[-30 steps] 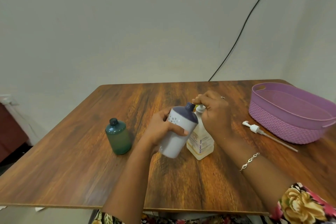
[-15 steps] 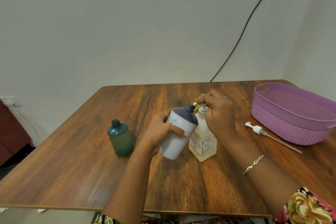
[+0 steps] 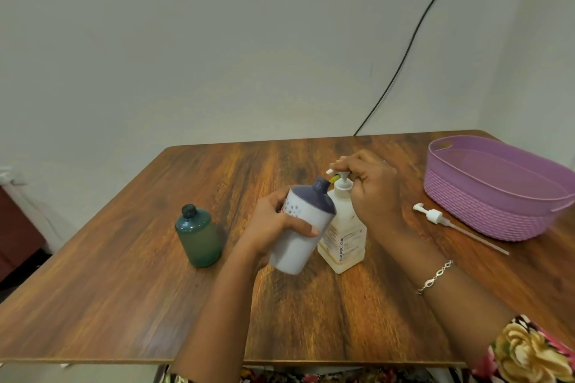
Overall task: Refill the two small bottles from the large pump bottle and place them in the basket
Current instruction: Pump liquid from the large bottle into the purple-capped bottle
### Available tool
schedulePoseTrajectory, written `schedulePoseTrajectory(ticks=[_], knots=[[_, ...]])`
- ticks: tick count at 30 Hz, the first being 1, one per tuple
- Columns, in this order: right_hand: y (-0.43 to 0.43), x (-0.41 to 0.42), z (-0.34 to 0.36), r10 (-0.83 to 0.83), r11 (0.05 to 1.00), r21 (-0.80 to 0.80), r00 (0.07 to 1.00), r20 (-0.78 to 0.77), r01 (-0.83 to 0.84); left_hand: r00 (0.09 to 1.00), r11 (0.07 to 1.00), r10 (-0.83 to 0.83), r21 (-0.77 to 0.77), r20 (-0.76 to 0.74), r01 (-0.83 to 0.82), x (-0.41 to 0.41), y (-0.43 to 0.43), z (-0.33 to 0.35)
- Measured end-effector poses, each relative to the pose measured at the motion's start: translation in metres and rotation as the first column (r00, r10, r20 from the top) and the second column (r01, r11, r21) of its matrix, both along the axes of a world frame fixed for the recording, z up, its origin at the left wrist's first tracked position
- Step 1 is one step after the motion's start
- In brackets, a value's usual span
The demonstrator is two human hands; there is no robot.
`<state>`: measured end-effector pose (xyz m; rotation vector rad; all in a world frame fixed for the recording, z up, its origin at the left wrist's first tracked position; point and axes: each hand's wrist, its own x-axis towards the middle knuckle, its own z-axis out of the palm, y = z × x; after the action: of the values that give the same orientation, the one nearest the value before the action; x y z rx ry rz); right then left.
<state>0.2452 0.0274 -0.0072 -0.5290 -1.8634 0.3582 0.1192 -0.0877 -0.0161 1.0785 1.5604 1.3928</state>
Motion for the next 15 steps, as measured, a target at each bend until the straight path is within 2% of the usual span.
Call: schedulePoseTrajectory(ticks=[6, 15], knots=[[0.004, -0.003, -0.006, -0.048, 0.994, 0.098, 0.996, 0.080, 0.040, 1.000, 1.000, -0.019, 0.009, 0.018, 0.019, 0.001, 0.002, 0.000], [0.003, 0.001, -0.001, -0.012, 1.000, 0.017, 0.999, 0.042, 0.011, 0.999, 1.000, -0.030, -0.005, -0.023, 0.030, 0.003, -0.001, 0.002]])
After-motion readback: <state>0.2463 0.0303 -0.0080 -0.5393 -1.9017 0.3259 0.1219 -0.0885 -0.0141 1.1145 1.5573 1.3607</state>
